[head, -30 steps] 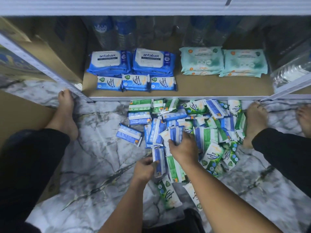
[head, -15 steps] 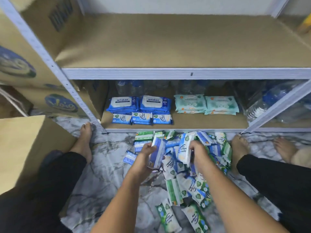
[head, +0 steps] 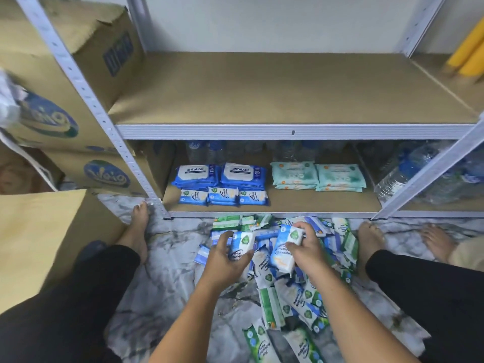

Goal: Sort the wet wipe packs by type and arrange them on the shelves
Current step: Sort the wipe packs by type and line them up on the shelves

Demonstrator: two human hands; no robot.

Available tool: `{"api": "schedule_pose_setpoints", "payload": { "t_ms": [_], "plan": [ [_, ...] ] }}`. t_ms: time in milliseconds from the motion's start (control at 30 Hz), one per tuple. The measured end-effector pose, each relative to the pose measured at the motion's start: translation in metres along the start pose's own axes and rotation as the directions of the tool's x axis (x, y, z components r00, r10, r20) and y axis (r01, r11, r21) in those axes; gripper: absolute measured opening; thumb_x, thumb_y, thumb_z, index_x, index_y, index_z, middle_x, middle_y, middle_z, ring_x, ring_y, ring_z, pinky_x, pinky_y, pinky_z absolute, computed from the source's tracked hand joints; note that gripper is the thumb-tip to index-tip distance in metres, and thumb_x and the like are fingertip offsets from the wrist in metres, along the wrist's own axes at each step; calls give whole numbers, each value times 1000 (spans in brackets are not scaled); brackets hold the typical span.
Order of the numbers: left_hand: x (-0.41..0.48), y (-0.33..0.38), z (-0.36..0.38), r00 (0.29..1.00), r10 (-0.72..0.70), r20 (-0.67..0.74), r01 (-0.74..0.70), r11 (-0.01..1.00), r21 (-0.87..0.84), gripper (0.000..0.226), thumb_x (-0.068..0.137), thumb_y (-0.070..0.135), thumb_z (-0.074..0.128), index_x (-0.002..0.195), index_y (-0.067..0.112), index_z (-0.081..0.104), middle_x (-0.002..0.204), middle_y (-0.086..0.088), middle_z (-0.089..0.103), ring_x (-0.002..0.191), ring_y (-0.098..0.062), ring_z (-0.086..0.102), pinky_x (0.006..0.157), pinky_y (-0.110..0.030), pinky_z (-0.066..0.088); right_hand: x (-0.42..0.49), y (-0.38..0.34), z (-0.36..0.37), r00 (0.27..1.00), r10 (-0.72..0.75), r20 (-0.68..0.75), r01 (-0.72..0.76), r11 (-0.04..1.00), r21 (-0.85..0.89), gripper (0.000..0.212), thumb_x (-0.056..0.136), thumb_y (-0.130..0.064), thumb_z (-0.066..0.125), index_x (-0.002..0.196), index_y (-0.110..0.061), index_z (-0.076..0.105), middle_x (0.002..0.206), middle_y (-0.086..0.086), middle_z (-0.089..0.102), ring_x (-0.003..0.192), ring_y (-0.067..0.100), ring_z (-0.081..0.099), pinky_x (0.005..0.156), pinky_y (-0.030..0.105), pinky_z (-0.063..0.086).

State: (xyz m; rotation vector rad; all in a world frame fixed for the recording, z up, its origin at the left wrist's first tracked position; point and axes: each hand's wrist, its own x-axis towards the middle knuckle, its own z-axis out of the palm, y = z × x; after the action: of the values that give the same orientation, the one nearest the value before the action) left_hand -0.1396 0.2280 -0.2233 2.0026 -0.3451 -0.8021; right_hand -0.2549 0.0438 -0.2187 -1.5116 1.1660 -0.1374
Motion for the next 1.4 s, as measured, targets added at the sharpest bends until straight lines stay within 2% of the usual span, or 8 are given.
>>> {"api": "schedule_pose_setpoints", "payload": {
  "t_ms": [200, 400, 533, 633, 733, 933, 1233, 1400],
  "plan": [
    [-6, -6, -2, 997, -39, 72, 25, 983, 183, 82, 84, 48, 76, 151, 37, 30, 125, 4, 58, 76, 5, 54, 63, -17, 45, -7, 1, -2, 998, -33, -61, 31, 999, -36, 43, 85, -1, 75, 103, -31, 50, 98, -2, 67, 77, 17, 69, 55, 39, 58],
    [0, -6, -13, 994, -74, 80, 59, 981, 184, 95, 72, 28, 91, 150, 21, 37, 146, -2, 49, 124, -18, 53, 90, -25, 42, -9, 0, -3, 996, -15, -83, 17, 1000, 24, 40, 85, -5, 75, 90, -34, 49, 91, 2, 63, 86, 39, 70, 65, 65, 56],
    [-2, 0, -23, 1000, 1, -9, 1, 952, 306, 57, 67, 44, 91, 114, 28, 64, 105, 6, 66, 79, -13, 63, 64, -30, 49, -11, 0, -4, 996, -27, -90, 31, 999, 43, 39, 87, -5, 73, 90, -36, 50, 96, 8, 66, 82, 34, 72, 64, 63, 58],
    [-3, 4, -27, 995, 50, -89, -15, 934, 357, 46, 76, 39, 83, 117, 29, 65, 104, 5, 65, 77, -13, 61, 61, -24, 43, -14, -2, -5, 996, -28, -88, 33, 998, 49, 44, 88, -7, 72, 92, -46, 53, 98, 10, 65, 82, 34, 72, 65, 61, 59],
    [-2, 7, -31, 999, 37, -35, -27, 967, 253, 44, 81, 17, 76, 119, 27, 57, 97, 3, 60, 60, -11, 58, 47, -17, 43, -16, -5, -7, 996, -38, -77, 43, 997, 63, 42, 89, -7, 71, 95, -46, 56, 98, 8, 66, 80, 29, 72, 66, 60, 59],
    [4, 16, -44, 992, -40, 121, 20, 987, 157, 58, 78, 4, 67, 119, 37, 44, 109, -6, 59, 61, -19, 55, 55, -27, 49, -17, -12, -4, 998, -13, -69, 27, 977, 210, 36, 90, 2, 68, 109, -27, 58, 99, 2, 61, 81, 26, 70, 70, 56, 62],
    [3, 22, -45, 994, 7, -106, -20, 991, -130, 35, 82, 23, 83, 106, 17, 58, 90, 5, 64, 66, -9, 57, 53, -16, 44, -15, -18, 0, 997, -2, -72, 25, 949, 315, 33, 91, 5, 66, 106, -24, 60, 101, 2, 65, 86, 24, 71, 68, 49, 63],
    [1, 26, -33, 987, -158, -22, 101, 726, -680, 29, 95, 35, 67, 113, 13, 67, 94, -8, 75, 87, -25, 71, 74, -41, 60, -12, -16, 1, 989, -10, -150, 50, 963, 264, 29, 89, -8, 72, 95, -34, 61, 96, 6, 68, 76, 26, 67, 66, 50, 58]
  ]
}}
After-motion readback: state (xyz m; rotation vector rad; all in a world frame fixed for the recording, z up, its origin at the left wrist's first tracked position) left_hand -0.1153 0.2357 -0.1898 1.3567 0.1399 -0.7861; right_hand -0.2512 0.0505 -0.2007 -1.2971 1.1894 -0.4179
